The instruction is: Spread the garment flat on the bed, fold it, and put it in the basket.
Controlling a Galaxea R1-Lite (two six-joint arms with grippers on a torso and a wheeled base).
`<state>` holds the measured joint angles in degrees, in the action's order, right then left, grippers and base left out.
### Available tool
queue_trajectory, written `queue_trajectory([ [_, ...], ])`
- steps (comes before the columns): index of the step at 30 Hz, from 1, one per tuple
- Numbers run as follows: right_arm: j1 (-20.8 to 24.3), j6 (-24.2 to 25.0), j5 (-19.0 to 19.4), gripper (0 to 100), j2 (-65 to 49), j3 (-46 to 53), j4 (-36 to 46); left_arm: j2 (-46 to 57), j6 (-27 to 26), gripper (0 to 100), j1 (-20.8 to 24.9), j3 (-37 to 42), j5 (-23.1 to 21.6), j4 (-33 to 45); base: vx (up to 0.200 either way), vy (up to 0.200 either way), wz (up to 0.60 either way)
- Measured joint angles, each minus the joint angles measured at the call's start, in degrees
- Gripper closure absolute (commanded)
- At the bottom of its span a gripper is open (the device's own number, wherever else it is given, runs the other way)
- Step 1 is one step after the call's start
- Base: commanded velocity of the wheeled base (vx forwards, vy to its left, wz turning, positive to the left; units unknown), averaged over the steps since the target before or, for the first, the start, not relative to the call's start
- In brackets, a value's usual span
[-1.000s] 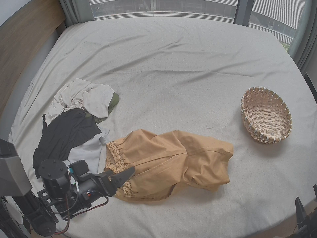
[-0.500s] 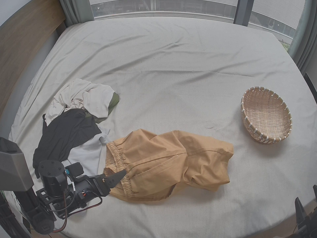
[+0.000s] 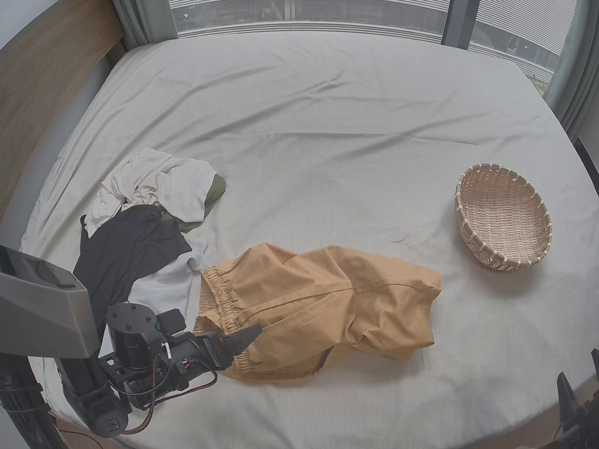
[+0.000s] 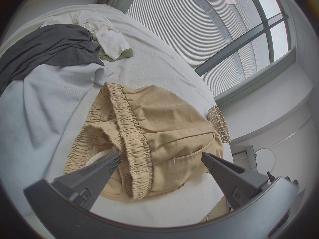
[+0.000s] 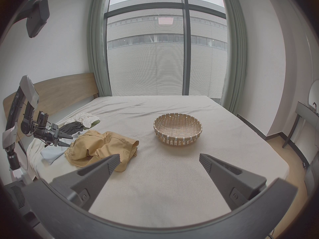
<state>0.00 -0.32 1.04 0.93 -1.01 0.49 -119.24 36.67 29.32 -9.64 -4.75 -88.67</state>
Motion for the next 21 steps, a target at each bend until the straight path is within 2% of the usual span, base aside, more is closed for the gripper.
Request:
queue_trajectory([
  [9, 0.0, 0.0, 0.0, 0, 0.0, 0.0, 0.0, -1.5, 2.5, 0, 1.5, -2.1, 0.2, 0.0, 0.000, 0.000, 0.00],
  [21, 0.0, 0.0, 0.0, 0, 0.0, 0.0, -0.1, 0.1, 3.2, 0, 3.2, -5.7, 1.1, 0.0, 0.000, 0.000, 0.00],
])
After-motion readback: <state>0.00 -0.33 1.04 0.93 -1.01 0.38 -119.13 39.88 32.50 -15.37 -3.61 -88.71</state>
